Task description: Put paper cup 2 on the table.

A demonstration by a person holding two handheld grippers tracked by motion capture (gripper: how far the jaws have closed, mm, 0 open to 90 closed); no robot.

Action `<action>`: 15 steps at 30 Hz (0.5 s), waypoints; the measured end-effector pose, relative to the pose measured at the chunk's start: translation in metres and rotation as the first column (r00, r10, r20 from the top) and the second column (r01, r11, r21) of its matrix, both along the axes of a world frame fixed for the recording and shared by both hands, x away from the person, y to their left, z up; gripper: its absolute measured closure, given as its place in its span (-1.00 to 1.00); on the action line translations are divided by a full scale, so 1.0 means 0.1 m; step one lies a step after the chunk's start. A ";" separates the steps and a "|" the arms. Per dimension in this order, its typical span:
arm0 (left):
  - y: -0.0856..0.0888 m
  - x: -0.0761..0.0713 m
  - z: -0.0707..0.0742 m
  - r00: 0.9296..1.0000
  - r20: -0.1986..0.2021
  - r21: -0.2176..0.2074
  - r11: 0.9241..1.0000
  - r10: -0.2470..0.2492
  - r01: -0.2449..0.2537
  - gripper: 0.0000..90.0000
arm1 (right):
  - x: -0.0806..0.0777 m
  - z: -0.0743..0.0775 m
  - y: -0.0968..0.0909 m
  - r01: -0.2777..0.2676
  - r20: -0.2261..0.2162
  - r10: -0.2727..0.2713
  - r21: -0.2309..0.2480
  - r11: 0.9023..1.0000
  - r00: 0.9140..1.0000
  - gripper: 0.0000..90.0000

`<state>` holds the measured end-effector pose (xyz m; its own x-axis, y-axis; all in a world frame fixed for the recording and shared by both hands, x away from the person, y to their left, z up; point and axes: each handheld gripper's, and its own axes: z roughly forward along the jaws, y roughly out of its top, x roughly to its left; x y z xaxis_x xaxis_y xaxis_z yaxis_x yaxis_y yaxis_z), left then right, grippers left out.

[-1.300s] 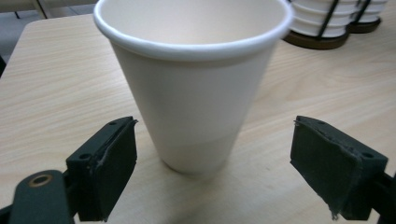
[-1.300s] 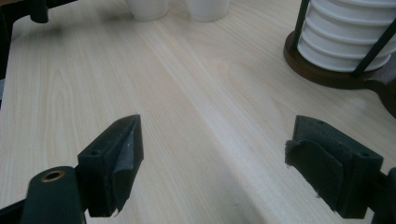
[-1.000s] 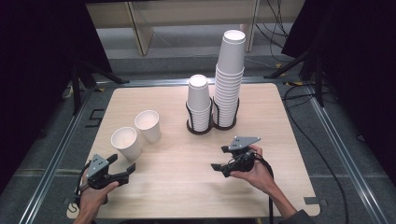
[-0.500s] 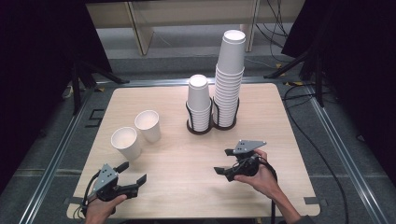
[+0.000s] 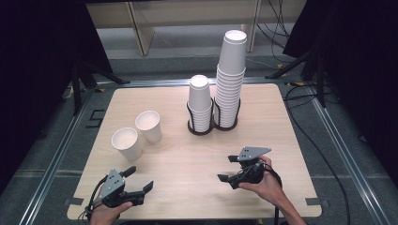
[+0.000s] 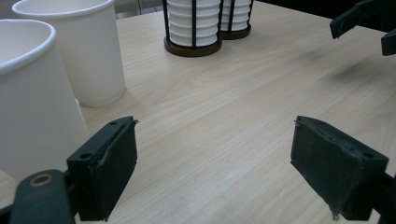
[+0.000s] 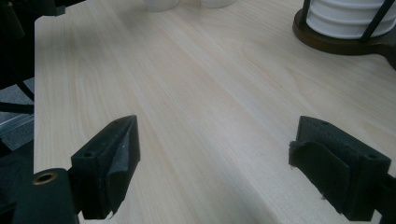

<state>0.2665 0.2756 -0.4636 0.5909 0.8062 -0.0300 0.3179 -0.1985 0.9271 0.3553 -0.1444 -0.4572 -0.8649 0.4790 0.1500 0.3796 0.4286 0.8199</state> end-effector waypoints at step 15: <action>-0.05 -0.01 -0.02 0.999 -0.015 0.026 0.999 -0.037 0.037 -0.69 | -0.14 -0.05 -0.02 -0.036 -0.004 0.036 -0.031 0.999 0.999 -0.65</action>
<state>0.2653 0.2706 -0.4661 0.6200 0.7844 -0.0178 0.3235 -0.2349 0.9166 0.3413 -0.1467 -0.4624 -0.8811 0.4520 0.1389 0.3665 0.4673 0.8045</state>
